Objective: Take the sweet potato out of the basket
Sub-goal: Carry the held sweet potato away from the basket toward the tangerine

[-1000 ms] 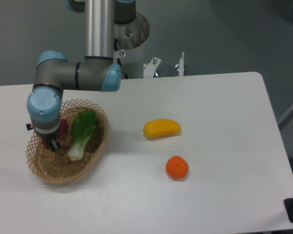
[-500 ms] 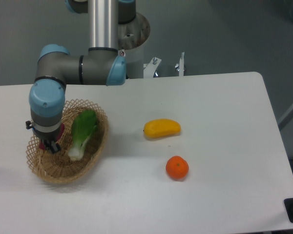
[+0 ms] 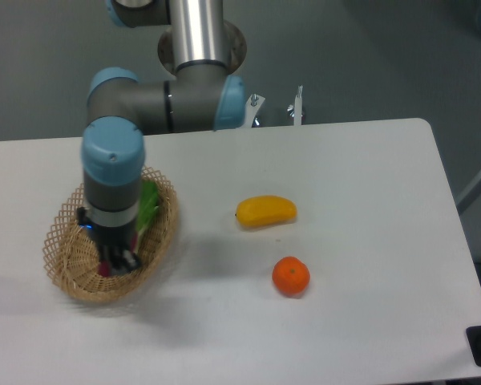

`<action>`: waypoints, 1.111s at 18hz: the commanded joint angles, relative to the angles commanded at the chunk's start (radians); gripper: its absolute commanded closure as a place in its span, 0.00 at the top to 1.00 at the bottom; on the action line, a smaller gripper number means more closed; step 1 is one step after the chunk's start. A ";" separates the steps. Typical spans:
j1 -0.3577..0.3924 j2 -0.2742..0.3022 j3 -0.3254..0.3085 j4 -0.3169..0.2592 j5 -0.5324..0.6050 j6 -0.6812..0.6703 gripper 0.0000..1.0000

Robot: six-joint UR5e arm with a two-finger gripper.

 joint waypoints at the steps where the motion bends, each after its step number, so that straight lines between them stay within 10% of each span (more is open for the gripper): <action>1: 0.021 0.002 0.000 -0.002 0.008 0.000 0.20; 20: 0.397 -0.058 0.054 0.009 0.078 0.313 0.20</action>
